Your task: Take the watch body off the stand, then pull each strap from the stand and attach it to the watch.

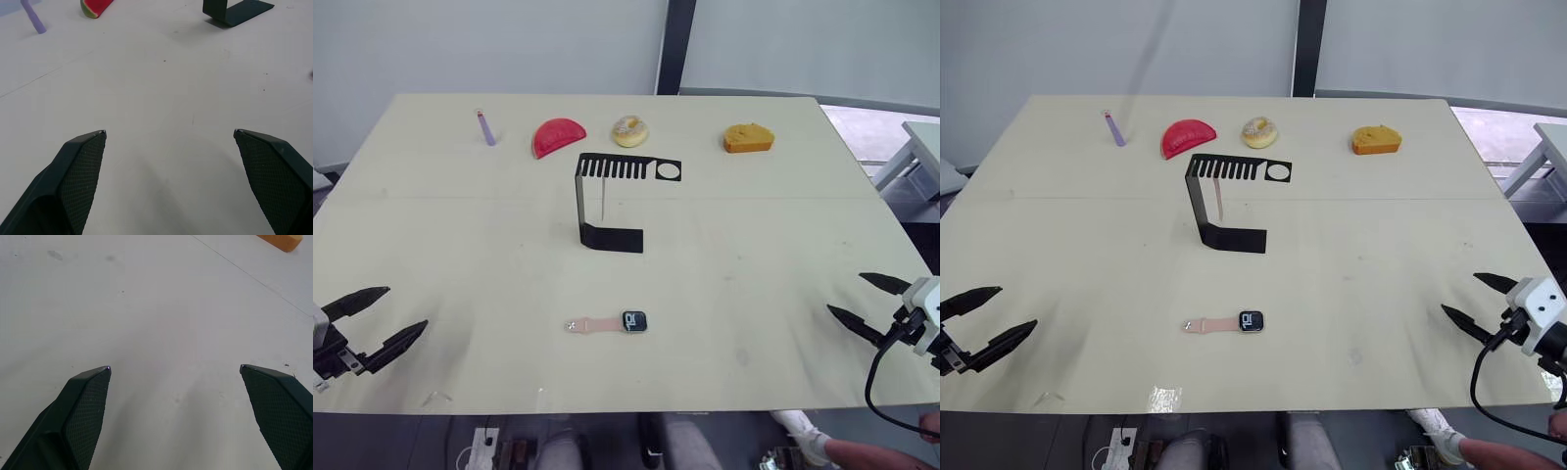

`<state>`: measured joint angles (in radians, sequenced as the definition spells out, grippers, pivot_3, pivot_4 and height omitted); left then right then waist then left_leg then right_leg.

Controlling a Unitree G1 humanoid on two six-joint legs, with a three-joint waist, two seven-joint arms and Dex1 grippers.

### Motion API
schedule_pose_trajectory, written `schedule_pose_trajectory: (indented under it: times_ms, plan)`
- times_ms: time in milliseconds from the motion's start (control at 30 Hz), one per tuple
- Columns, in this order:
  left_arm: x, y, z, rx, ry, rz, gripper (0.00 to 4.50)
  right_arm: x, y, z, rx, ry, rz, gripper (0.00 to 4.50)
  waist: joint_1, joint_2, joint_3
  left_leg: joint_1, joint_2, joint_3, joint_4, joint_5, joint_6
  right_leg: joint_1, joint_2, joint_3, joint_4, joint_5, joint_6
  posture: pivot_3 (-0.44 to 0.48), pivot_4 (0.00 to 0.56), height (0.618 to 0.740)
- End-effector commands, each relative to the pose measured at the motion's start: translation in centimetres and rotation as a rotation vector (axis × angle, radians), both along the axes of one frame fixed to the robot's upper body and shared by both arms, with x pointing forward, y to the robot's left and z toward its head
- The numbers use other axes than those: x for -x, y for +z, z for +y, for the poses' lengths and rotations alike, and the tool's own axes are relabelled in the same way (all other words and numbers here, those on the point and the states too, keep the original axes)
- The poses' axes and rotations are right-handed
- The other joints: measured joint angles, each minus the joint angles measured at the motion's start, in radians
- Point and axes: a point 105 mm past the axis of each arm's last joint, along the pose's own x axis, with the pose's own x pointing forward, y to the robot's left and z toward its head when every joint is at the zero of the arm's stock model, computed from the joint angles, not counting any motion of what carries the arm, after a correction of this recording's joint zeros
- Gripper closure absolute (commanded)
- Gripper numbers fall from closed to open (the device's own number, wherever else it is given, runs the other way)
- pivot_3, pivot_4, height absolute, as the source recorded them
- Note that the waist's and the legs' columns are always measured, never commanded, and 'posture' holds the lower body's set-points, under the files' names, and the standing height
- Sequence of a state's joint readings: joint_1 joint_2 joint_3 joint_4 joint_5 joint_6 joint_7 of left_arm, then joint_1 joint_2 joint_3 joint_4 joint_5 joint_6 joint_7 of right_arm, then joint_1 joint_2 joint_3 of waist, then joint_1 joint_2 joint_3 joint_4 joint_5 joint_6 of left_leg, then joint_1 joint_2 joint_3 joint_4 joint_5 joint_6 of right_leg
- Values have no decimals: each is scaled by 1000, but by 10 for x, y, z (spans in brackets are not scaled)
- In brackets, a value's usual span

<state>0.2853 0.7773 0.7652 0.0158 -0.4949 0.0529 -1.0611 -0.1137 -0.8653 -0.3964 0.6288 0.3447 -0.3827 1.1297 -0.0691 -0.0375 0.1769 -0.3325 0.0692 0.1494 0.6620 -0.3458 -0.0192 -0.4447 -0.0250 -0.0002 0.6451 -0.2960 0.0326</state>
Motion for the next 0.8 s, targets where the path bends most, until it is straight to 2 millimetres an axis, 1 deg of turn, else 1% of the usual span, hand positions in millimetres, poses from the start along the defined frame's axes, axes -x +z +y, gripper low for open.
schedule_pose_trajectory:
  times_ms: [33, 67, 133, 167, 200, 267, 367, 400, 433, 467, 533, 633, 667, 700, 800]
  plan:
    - [-4, 9, -9, 0, -25, -48, 0, -13, 14, 14, -41, 22, -87, 24, -7, 0, 0, 0, 0, 0, 0, 0, 0, 0, 0, 0, 0, 0, 0, 0, 150, 740]
    - [-5, 11, -12, 2, -31, -57, 0, -18, 15, 20, -57, 39, -91, 24, -9, 0, 0, 0, 0, 0, 0, 0, 0, 0, 0, 0, 0, 0, 0, 0, 150, 740]
    - [-11, 18, -24, 7, -58, -95, 0, -31, 19, 48, -122, 127, -88, 24, -13, 0, 0, 0, 0, 0, 0, 0, -1, 0, 0, 0, 1, 0, 0, 0, 150, 740]
    - [-14, 22, -33, 22, -78, -113, 0, -36, 22, 66, -157, 187, -81, 24, -14, 0, 0, 0, 0, 0, 0, 0, -1, 0, 0, 0, 1, 0, 0, 0, 150, 740]
    - [-16, 25, -39, 33, -90, -122, 0, -38, 24, 77, -179, 225, -75, 24, -14, 0, 0, 0, 0, 0, 0, 0, -1, 0, 0, 0, 2, 0, 0, 0, 150, 740]
    - [-19, 30, -59, 70, -131, -130, 0, -49, 29, 107, -218, 291, -70, 24, -13, 1, 0, 0, 1, -1, 0, 0, -1, 0, 0, 0, 2, 0, 0, 0, 150, 740]
    - [-25, 37, -93, 126, -161, -166, 0, -64, 33, 162, -268, 391, -31, 24, -14, 1, 1, 0, 1, -1, 0, 1, -1, 0, 0, 0, 3, 0, 0, 0, 150, 740]
    - [-27, 40, -102, 146, -162, -177, 0, -66, 33, 176, -272, 420, -15, 541, -13, 1, 1, 0, 1, -1, 0, 1, -2, 0, 0, 0, 3, 0, 0, 0, 150, 740]
    - [-29, 42, -111, 164, -156, -183, 0, -68, 35, 191, -271, 452, -16, 846, -12, 1, 1, 0, 1, -1, 0, 1, -2, -1, 0, 0, 4, 0, 0, 0, 150, 740]
    - [-29, 44, -120, 193, -156, -187, 0, -71, 36, 206, -283, 477, -9, 1287, -10, 1, 1, 0, 1, -2, 0, 1, -2, -1, 0, 0, 4, 0, 0, 0, 150, 740]
    - [-31, 45, -136, 249, -145, -189, 0, -78, 40, 232, -299, 510, -5, 2296, -9, 1, 1, -1, 0, -2, 0, 1, -2, -1, 0, 0, 4, 0, 0, 0, 150, 740]
    - [-30, 42, -161, 286, -158, -181, 0, -88, 39, 264, -301, 536, 3, 3901, -8, 1, 0, -1, 0, -2, 2, 1, -2, -1, 0, 0, 4, 0, 0, 0, 150, 740]
    - [-30, 42, -167, 300, -153, -182, 0, -91, 38, 272, -302, 542, 7, 4360, -9, 1, 0, -1, 0, -2, 2, 1, -2, -1, 0, 0, 4, 0, 0, 0, 150, 740]
    - [-31, 41, -172, 309, -142, -185, 0, -94, 38, 282, -304, 545, -3, 4444, -9, 1, 0, -1, 0, -2, 2, 1, -2, -1, 0, 0, 5, 0, 0, 0, 150, 740]
    - [-34, 36, -191, 324, -124, -193, 0, -104, 39, 306, -321, 548, -6, 4444, -9, 1, 0, -1, -1, -2, 2, 2, -2, -1, 0, 0, 5, 0, 0, 0, 150, 740]
